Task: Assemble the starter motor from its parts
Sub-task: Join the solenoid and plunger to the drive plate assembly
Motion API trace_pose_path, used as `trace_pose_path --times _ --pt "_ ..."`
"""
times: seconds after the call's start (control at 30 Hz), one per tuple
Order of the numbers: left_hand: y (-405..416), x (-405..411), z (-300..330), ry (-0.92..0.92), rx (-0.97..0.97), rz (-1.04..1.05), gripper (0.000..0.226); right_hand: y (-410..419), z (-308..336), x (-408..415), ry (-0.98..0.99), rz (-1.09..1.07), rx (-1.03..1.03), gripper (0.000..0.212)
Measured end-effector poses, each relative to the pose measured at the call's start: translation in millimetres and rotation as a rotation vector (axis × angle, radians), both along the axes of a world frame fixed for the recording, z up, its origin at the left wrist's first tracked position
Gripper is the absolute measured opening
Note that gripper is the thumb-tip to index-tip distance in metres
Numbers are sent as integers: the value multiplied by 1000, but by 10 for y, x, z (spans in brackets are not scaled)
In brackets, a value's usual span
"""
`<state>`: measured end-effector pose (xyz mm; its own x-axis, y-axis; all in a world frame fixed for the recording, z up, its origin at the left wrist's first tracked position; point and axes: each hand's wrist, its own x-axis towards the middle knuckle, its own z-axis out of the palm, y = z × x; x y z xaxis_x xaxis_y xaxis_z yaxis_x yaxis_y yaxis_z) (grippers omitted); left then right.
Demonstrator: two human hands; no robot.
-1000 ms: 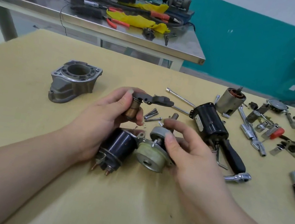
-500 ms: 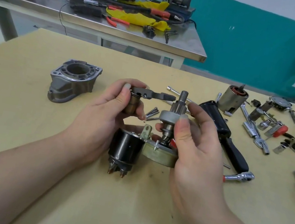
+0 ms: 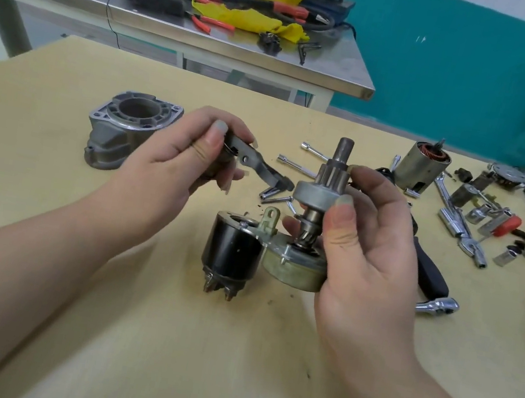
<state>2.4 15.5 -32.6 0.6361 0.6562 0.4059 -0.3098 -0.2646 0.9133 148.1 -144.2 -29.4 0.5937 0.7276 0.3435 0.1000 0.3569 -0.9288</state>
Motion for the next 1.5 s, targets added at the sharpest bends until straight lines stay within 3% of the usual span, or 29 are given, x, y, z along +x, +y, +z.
trace_pose_path --times 0.13,0.53,0.83,1.5 --pt "-88 41 7 -18 -10 -35 32 -31 15 -47 -15 3 23 42" --pt "-337 143 -6 30 57 -10 28 -24 20 -45 -51 -5 60 35" --pt "-396 173 -21 50 -66 20 29 -12 35 -60 -43 -30 30 34" --pt "-256 159 -71 -9 -114 -89 30 -41 50 -10 -66 32 53 34"
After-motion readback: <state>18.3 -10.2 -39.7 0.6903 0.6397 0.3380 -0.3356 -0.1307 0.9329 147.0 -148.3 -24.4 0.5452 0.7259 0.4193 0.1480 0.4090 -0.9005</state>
